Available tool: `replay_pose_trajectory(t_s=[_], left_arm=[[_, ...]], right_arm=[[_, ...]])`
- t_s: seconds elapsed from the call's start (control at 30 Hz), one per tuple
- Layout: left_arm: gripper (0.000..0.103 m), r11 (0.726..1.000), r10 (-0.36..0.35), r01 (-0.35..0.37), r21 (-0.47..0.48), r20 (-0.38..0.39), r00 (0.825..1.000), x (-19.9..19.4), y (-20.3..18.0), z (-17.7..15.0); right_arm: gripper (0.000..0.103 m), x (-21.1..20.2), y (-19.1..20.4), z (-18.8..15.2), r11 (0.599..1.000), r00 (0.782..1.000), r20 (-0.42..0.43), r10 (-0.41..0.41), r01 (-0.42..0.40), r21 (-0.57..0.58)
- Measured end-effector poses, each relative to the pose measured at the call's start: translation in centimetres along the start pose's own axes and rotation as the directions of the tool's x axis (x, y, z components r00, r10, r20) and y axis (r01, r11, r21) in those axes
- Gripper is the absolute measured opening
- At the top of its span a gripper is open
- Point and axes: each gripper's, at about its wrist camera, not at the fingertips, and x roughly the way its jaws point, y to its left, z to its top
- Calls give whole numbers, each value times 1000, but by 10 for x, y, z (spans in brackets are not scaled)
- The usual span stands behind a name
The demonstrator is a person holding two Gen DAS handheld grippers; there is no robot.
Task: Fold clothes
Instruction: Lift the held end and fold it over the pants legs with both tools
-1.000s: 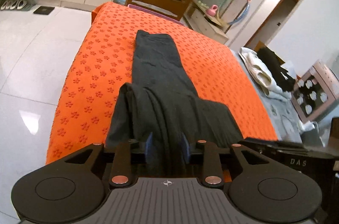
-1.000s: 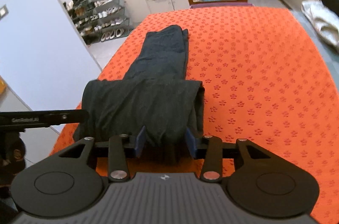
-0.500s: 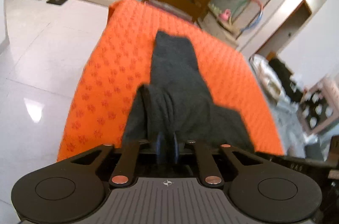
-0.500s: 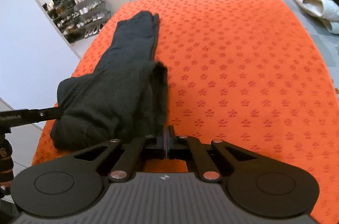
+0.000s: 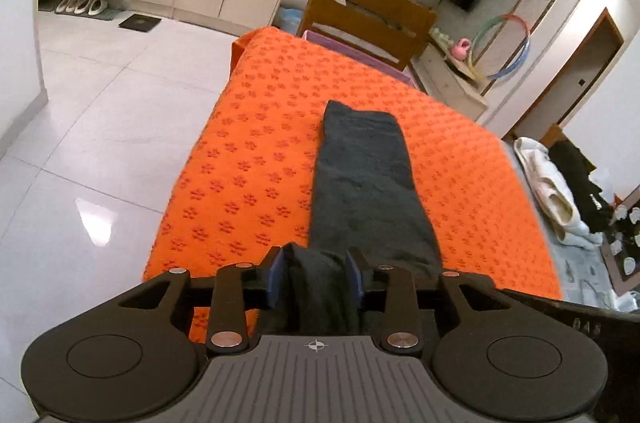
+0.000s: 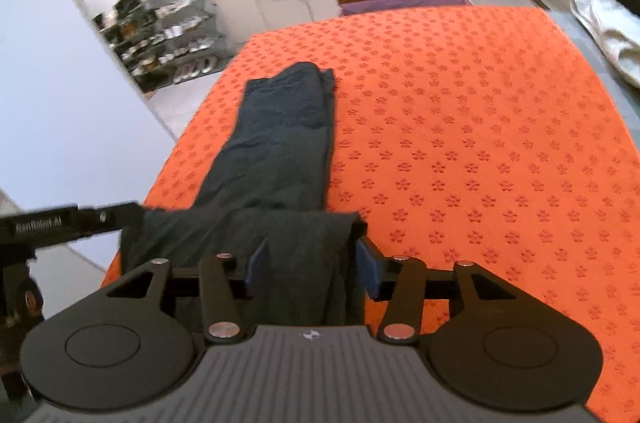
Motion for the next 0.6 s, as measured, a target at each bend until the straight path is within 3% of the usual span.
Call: replay_pose_trajectory(t_s=[0.13,0.27,0.4,0.5,0.6], left_arm=[[27,997,32,-31,68,-7,999,5,-1,-7],[27,995,50,-48,90,-11,999,10,4,-14],[28,999,30,-31,45,14,999,2,10,-11],[26,1000,10,-10,5,37,999,-7,16,-8],[26,999,-37,36,21,40,999,-20,18,-9]], right_arm=[[54,18,0,1,999,1000,-26,15,-14,29],[54,27,5,-9,991,994,-25,-105,102,-87],[54,21,3,-9,976,984,-3,-179,177,-128],[54,8,8,-6,972,985,34,-170,173,-157],[54,-6,18,-6,974,994,55,-94,104,-201]])
